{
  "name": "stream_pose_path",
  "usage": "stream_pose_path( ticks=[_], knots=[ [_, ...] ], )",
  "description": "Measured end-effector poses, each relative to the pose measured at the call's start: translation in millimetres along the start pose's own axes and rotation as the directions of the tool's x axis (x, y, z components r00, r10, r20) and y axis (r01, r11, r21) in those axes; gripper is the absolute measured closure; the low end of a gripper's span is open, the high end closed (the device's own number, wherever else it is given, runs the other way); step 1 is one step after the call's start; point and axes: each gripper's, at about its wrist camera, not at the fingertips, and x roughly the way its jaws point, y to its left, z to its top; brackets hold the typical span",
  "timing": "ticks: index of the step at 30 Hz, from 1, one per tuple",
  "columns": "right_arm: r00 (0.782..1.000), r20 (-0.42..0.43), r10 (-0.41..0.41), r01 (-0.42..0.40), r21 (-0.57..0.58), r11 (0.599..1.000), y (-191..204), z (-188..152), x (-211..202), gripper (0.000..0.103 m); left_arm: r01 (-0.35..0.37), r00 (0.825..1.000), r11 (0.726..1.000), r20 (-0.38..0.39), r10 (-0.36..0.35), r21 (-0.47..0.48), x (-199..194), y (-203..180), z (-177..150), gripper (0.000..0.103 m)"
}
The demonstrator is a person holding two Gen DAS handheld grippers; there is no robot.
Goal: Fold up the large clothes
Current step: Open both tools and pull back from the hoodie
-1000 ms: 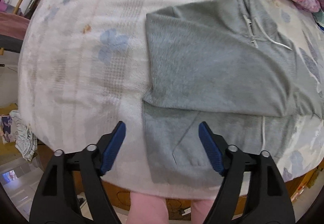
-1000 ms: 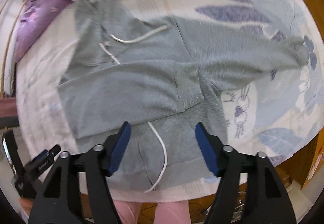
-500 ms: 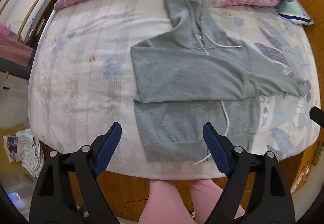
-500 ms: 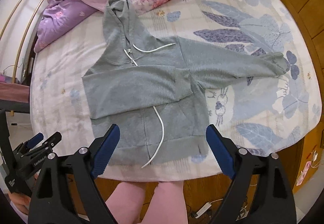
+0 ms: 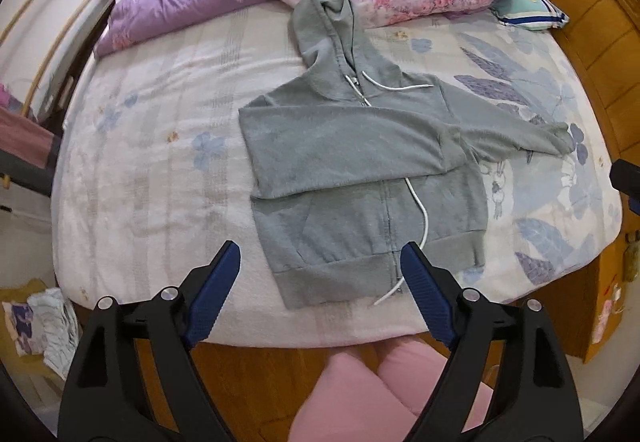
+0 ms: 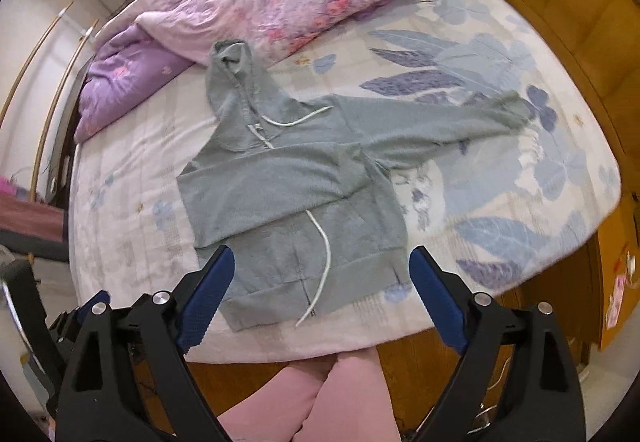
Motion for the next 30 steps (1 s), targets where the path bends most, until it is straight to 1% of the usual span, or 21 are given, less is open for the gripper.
stream_pose_path(
  ticks=[3,5,9,12,13,16,19,21,24,26,27,28,30],
  knots=[
    [1.000,0.001,-0.009,0.009,0.074,0.997,-17,-20,-7,0.017,0.044,0.999,0.999,0.013,-0.044,0.025,-4,-5,-8,0.020],
    [1.000,0.001,-0.031,0.031,0.119,0.992,-29,-31,-10,0.017,0.061,0.998,0.997,0.021,-0.062,0.054,-6,-10,-12,0.020],
    [0.999,-0.010,-0.049,0.050,0.200,0.979,-51,-47,-11,0.017,0.096,0.995,0.989,0.016,-0.099,0.109,-5,-23,-13,0.020],
    [0.999,-0.011,-0.039,0.041,0.267,0.963,-70,-52,-12,0.017,0.109,0.993,0.980,0.026,-0.115,0.168,-6,-37,-12,0.017],
    [0.999,-0.011,-0.039,0.041,0.283,0.958,-75,-53,-12,0.017,0.111,0.993,0.978,0.027,-0.117,0.178,-6,-41,-11,0.014],
    [0.999,-0.013,-0.042,0.044,0.330,0.943,-97,-51,-11,0.016,0.134,0.990,0.970,0.020,-0.141,0.205,-3,-54,-5,0.014],
    [0.999,-0.016,-0.035,0.039,0.362,0.931,-121,-43,-7,0.015,0.162,0.982,0.959,0.054,-0.179,0.232,-5,-71,2,0.014],
    [0.999,-0.025,-0.027,0.035,0.378,0.925,-141,-33,-1,0.015,0.153,0.981,0.958,0.077,-0.176,0.244,-5,-85,8,0.014],
    [0.999,-0.036,-0.012,0.025,0.377,0.926,-171,-14,10,0.015,0.122,0.985,0.961,0.091,-0.149,0.247,2,-113,21,0.014],
    [0.999,-0.052,-0.001,0.020,0.365,0.931,-193,3,19,0.015,0.149,0.983,0.958,0.072,-0.171,0.244,10,-130,31,0.014],
    [0.998,-0.063,0.001,0.022,0.359,0.933,-202,10,23,0.015,0.176,0.981,0.958,0.043,-0.190,0.224,18,-143,39,0.014],
    [0.997,-0.075,0.004,0.023,0.351,0.936,-215,19,28,0.015,0.184,0.981,0.961,0.027,-0.193,0.205,22,-150,43,0.014],
    [0.996,-0.084,0.017,0.012,0.335,0.942,-237,36,37,0.015,0.171,0.985,0.974,0.009,-0.174,0.150,34,-170,54,0.014]
  ],
)
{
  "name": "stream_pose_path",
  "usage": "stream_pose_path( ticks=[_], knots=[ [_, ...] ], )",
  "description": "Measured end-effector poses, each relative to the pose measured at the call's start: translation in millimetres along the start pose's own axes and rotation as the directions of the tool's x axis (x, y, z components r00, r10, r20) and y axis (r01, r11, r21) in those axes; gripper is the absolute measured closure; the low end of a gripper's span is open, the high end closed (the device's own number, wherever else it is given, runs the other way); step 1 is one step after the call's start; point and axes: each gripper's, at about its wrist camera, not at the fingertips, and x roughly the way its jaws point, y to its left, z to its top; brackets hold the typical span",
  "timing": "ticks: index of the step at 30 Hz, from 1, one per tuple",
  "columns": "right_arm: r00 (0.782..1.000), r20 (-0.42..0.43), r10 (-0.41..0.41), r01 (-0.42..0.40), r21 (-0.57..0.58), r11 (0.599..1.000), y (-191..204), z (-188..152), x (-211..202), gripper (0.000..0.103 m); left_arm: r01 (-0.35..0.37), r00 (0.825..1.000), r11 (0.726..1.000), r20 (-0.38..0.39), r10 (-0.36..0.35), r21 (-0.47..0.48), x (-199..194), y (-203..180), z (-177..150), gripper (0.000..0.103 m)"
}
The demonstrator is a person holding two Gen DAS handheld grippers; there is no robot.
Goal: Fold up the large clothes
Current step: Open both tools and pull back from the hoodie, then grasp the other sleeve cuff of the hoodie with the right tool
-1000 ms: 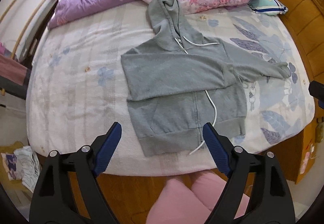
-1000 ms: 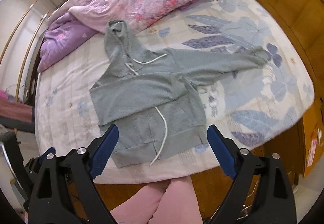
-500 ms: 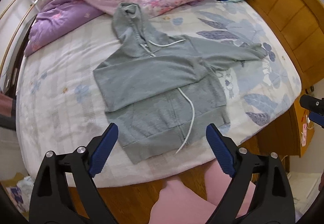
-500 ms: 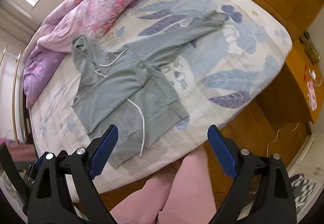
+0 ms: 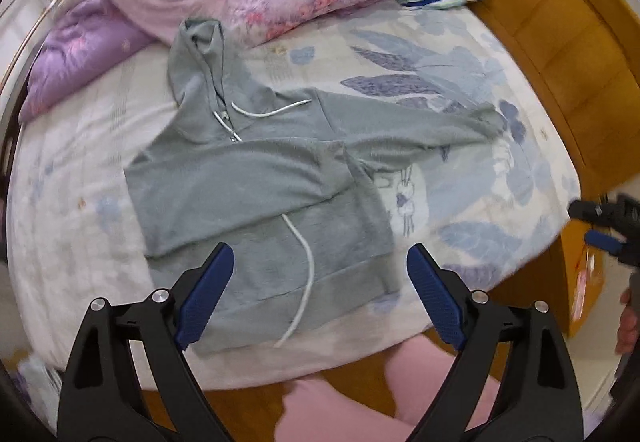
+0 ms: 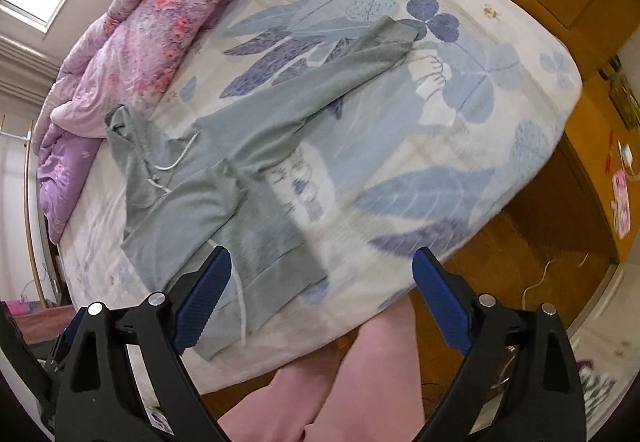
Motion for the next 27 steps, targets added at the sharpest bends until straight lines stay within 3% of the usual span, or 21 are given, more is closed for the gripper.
stream_pose_path(
  ticks=[8,10,12,13,14,15,17,19,20,23,24,26,27],
  knots=[
    [1.000,0.031,-0.005,0.010,-0.176,0.984,-66,100,35,0.015,-0.083,0.995,0.996,-0.054,0.084,0.028,51,-73,55,0.014],
    [0.998,0.062,-0.018,0.036,-0.297,0.954,-80,126,51,0.015,-0.107,0.991,0.994,-0.081,0.110,0.035,67,-86,68,0.014],
    [0.992,0.115,-0.054,0.099,-0.438,0.893,-88,142,69,0.017,-0.134,0.986,0.991,-0.094,0.136,0.029,84,-94,82,0.014],
    [0.989,0.129,-0.066,0.125,-0.525,0.842,-91,149,81,0.022,-0.141,0.985,0.990,-0.100,0.142,0.022,91,-94,86,0.014],
    [0.988,0.136,-0.068,0.140,-0.636,0.759,-93,156,99,0.030,-0.145,0.983,0.989,-0.110,0.146,0.013,98,-96,91,0.014],
    [0.987,0.141,-0.079,0.156,-0.698,0.699,-96,160,110,0.034,-0.145,0.982,0.989,-0.122,0.143,-0.003,108,-97,96,0.014],
    [0.975,0.185,-0.120,0.220,-0.821,0.527,-99,168,137,0.044,-0.147,0.980,0.989,-0.142,0.142,-0.025,124,-99,104,0.014],
    [0.951,0.271,-0.151,0.305,-0.904,0.300,-106,176,167,0.047,-0.171,0.971,0.985,-0.171,0.164,-0.028,144,-101,109,0.014],
    [0.938,0.313,-0.151,0.336,-0.929,0.156,-110,178,184,0.047,-0.184,0.968,0.983,-0.181,0.176,-0.025,151,-102,110,0.014],
    [0.912,0.384,-0.148,0.364,-0.920,-0.145,-125,184,223,0.047,-0.215,0.956,0.976,-0.210,0.206,-0.021,174,-101,109,0.014],
    [0.902,0.408,-0.139,0.360,-0.891,-0.277,-133,184,238,0.048,-0.225,0.950,0.974,-0.227,0.214,-0.026,182,-100,107,0.014],
    [0.885,0.459,-0.079,0.368,-0.794,-0.484,-146,180,259,0.054,-0.233,0.941,0.972,-0.260,0.215,-0.040,196,-96,103,0.014],
    [0.869,0.494,-0.004,0.394,-0.698,-0.599,-154,178,270,0.055,-0.239,0.937,0.970,-0.275,0.218,-0.046,202,-94,99,0.014]
  ],
)
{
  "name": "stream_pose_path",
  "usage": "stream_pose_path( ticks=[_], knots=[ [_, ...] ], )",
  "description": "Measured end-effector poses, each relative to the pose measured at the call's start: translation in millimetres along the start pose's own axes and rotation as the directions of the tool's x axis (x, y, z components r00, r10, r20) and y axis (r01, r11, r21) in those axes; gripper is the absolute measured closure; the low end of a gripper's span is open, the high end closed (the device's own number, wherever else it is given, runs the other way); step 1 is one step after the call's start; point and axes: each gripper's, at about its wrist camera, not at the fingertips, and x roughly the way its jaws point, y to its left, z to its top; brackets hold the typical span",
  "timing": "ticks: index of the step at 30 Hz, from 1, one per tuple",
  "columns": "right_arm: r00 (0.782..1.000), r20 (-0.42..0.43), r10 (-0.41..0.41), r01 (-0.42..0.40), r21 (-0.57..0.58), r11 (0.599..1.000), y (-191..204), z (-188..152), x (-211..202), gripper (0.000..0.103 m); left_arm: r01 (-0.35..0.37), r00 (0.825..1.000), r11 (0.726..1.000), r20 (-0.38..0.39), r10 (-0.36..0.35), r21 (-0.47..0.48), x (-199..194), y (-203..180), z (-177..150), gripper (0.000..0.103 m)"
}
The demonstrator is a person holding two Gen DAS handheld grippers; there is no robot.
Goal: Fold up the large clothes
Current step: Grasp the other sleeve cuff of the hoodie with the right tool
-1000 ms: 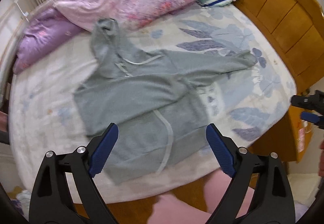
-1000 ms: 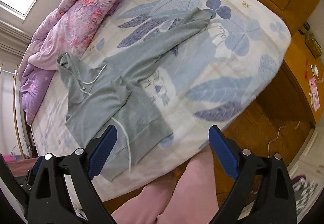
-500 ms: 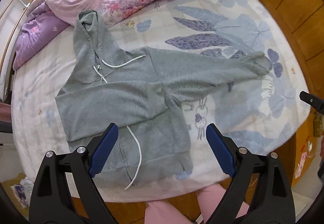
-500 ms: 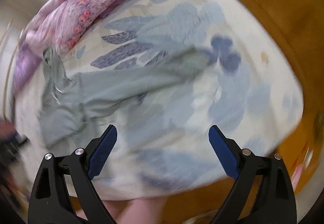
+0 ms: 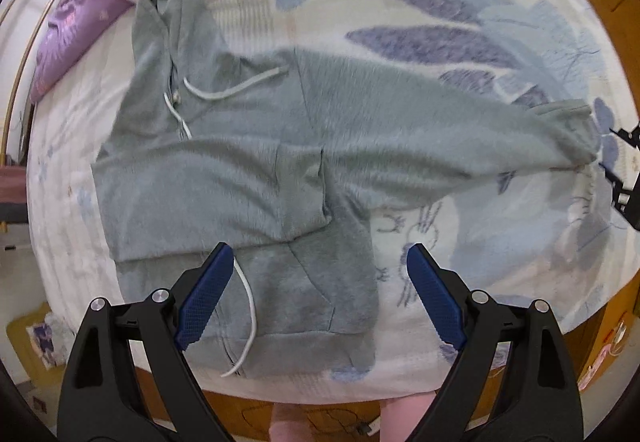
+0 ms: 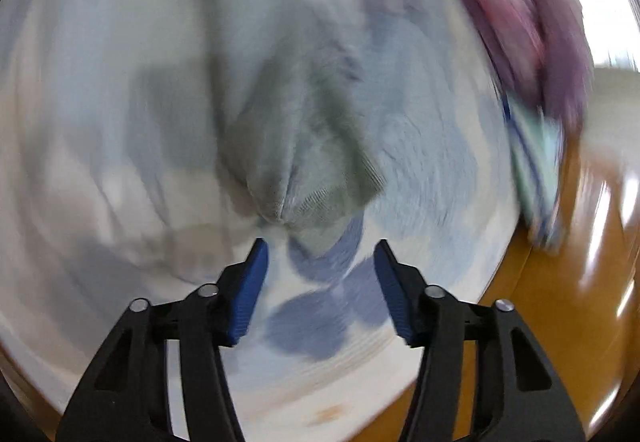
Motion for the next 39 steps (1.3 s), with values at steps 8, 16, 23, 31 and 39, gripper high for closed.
stream_pose_path(
  ticks=[8,16,23,31,39],
  knots=[
    [0.977,0.198,-0.084,0.153,-0.367,0.917,22,-18,30,0.050,-0.037,0.993,0.999,-0.109,0.033,-0.037,44,10,-23,0.014],
    [0.994,0.112,-0.005,0.060,-0.494,0.867,30,-28,13,0.036,-0.045,0.994,0.998,-0.101,0.040,-0.047,32,22,-33,0.014],
    [0.988,0.131,-0.077,0.127,-0.436,0.891,30,-13,33,0.008,-0.015,1.000,0.993,-0.011,0.014,-0.117,25,46,-34,0.014],
    [0.950,-0.123,0.288,-0.290,-0.003,0.957,-12,1,38,0.088,0.067,0.995,0.979,0.084,-0.051,-0.190,54,53,4,0.015],
    [0.638,0.198,0.744,-0.575,0.766,0.289,-108,-30,57,0.096,0.237,0.972,0.963,0.033,-0.234,-0.132,124,20,63,0.094]
  ],
)
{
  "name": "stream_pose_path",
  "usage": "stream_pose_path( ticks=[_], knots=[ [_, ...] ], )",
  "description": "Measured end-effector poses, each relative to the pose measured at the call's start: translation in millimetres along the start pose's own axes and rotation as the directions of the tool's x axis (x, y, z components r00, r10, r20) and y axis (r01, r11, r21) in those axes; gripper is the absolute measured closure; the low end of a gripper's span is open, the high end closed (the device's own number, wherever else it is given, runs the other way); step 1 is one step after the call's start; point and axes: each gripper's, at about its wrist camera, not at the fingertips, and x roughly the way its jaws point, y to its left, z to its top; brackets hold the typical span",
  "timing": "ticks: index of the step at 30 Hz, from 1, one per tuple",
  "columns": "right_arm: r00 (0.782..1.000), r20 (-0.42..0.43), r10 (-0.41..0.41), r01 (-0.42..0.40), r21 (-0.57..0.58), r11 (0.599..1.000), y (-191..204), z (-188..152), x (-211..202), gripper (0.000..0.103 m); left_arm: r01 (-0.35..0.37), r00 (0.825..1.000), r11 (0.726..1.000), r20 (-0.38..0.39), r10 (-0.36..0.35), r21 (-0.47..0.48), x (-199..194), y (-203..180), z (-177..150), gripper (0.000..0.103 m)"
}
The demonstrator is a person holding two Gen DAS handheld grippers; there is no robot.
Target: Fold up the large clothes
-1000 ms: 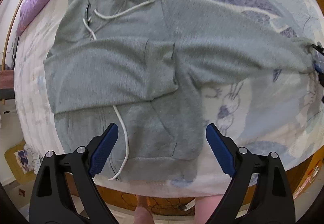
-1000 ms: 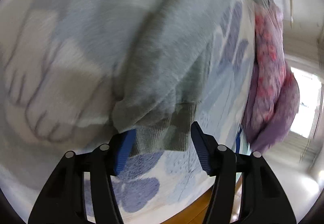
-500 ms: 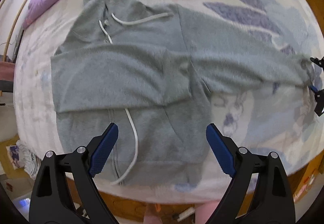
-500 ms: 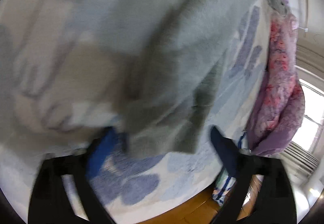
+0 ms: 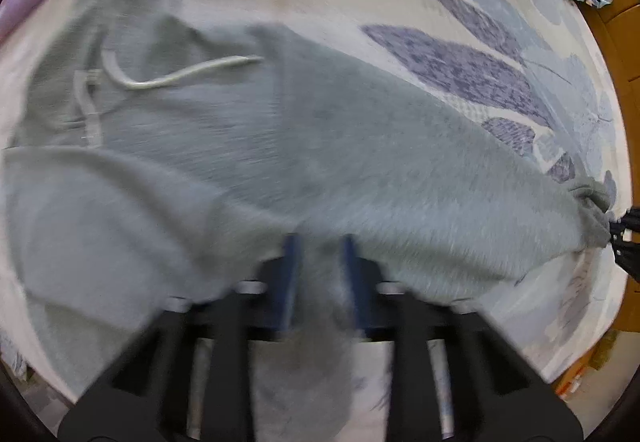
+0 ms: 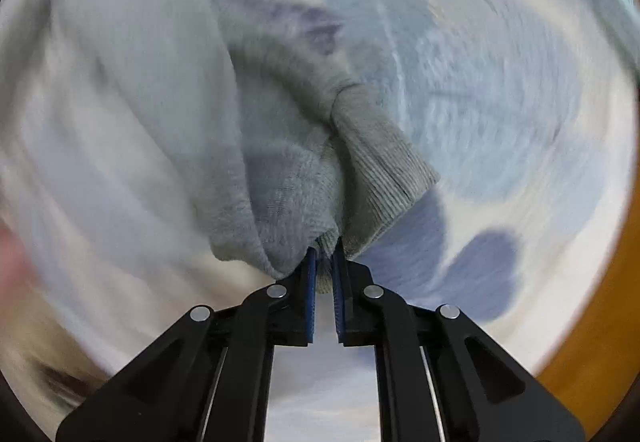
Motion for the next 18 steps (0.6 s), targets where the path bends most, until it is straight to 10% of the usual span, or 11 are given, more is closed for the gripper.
stream_pose_path(
  ticks=[4,6,8,10,11,14,15,16,18],
  knots=[
    [0.931,0.007,0.365,-0.355,0.247,0.902,-8,-1,-30,0.096,-0.091,0.992,0.995,-0.082,0.093,0.031,41,-5,11,0.103],
    [0.755,0.145,0.640,-0.637,0.394,0.662,-22,-2,-52,0.096,-0.089,0.990,0.996,-0.106,0.091,0.024,44,-5,16,0.103],
    [0.496,0.336,0.801,-0.820,0.483,0.306,-38,-11,-69,0.096,-0.096,0.987,0.994,-0.126,0.102,0.055,45,-9,19,0.102],
    [0.520,0.398,0.756,-0.818,0.486,0.307,-63,-1,-86,0.096,-0.110,0.984,0.989,-0.132,0.122,0.095,48,-14,20,0.101],
    [0.567,0.437,0.698,-0.793,0.519,0.320,-86,-5,-85,0.093,-0.120,0.982,0.986,-0.132,0.135,0.112,49,-17,21,0.101],
    [0.751,0.408,0.519,-0.584,0.776,0.236,-150,-43,-36,0.073,-0.152,0.978,0.978,-0.123,0.170,0.145,51,-27,21,0.101],
    [0.842,0.300,0.449,-0.443,0.858,0.259,-163,-48,-20,0.062,-0.155,0.977,0.977,-0.120,0.174,0.149,52,-30,22,0.101],
    [0.887,0.209,0.413,-0.347,0.890,0.295,-169,-53,-12,0.042,-0.157,0.977,0.975,-0.118,0.176,0.154,52,-33,21,0.102],
    [0.872,0.252,0.419,-0.406,0.851,0.332,-162,-51,-8,0.039,-0.152,0.978,0.976,-0.117,0.171,0.158,52,-36,20,0.102]
  ],
)
